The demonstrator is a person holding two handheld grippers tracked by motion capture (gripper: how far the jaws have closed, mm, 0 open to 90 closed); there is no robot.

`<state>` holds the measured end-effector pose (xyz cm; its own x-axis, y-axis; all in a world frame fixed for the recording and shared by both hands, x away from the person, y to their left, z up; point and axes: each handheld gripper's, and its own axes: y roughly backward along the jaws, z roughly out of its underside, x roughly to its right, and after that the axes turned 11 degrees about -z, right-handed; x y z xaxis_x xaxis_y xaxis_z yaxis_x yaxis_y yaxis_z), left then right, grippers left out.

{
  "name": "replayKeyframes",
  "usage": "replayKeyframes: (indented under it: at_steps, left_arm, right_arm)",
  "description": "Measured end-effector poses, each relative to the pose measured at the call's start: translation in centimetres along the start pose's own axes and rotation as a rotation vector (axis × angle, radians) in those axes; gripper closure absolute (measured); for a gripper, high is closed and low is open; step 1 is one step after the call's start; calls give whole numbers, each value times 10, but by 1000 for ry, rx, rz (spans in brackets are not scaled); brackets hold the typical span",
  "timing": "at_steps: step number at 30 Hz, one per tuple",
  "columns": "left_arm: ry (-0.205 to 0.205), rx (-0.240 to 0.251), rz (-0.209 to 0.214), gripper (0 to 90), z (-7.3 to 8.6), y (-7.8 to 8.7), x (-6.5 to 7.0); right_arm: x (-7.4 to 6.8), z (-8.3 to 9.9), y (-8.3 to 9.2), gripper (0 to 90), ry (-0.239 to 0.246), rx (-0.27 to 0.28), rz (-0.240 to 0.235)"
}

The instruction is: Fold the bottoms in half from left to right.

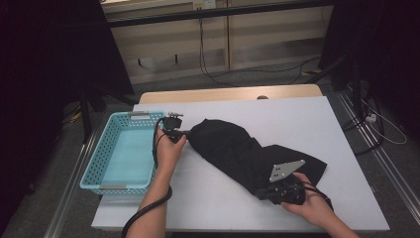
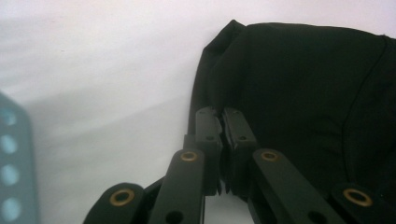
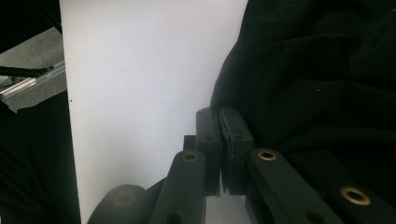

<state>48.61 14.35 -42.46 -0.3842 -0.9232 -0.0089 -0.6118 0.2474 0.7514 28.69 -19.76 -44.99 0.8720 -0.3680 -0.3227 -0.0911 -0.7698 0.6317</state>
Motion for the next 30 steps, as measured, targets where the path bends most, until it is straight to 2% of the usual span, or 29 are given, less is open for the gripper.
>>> replayKeyframes:
  at_steps: [4, 7, 10, 11, 13, 15, 16, 17, 19, 20, 21, 23, 24, 25, 27, 28, 30]
  left_arm:
    - [23, -7, -8, 865, 4, 9, -3]
    - [3, -11, -15, 842, 7, 12, -2]
    - [-8, 8, -23, 733, 5, 10, -2]
    - [-7, 22, -20, 643, 4, 9, -2]
    - [-17, 35, -15, 531, 1, 4, 1]
    - [-4, 36, 19, 526, -1, -3, 3]
    - [-21, 36, 13, 514, -2, -7, 4]
    - [-17, 36, 10, 508, -3, -11, 6]
    - [-26, 31, 3, 513, -3, -20, 8]
    - [-29, 32, 0, 543, -3, -23, 9]
    - [-30, 30, 10, 577, -3, -26, 9]
    - [-28, 5, 34, 715, -2, -30, 10]
    - [-23, 8, 28, 724, -2, -31, 11]
    - [-37, -4, 32, 780, -1, -32, 11]
    - [-41, -11, 34, 849, -1, -31, 13]
    - [-37, -20, 27, 886, -1, -29, 14]
    - [-19, -38, 25, 900, -3, -25, 14]
  right_arm:
    - [0, 0, 0, 873, -3, 4, 1]
    - [0, 0, 0, 869, 0, 12, 9]
    - [0, -2, 1, 850, 1, 22, 17]
    - [0, -3, 1, 816, 1, 31, 23]
    - [-1, -4, 2, 764, -4, 40, 30]
    - [-1, -4, 3, 686, -9, 58, 43]
    - [0, -5, 4, 640, -11, 69, 53]
    - [0, -5, 4, 605, -20, 81, 58]
    - [2, -5, 6, 540, -37, 95, 69]
    - [3, -5, 7, 495, -39, 101, 75]
    - [3, -5, 7, 464, -44, 104, 79]
    - [5, -5, 8, 401, -61, 114, 84]
    - [6, -4, 8, 378, -66, 120, 87]
    - [6, -4, 8, 348, -68, 121, 93]
    - [7, -4, 9, 287, -73, 128, 111]
    - [8, -4, 9, 271, -73, 130, 114]
    - [10, -3, 10, 250, -82, 135, 125]
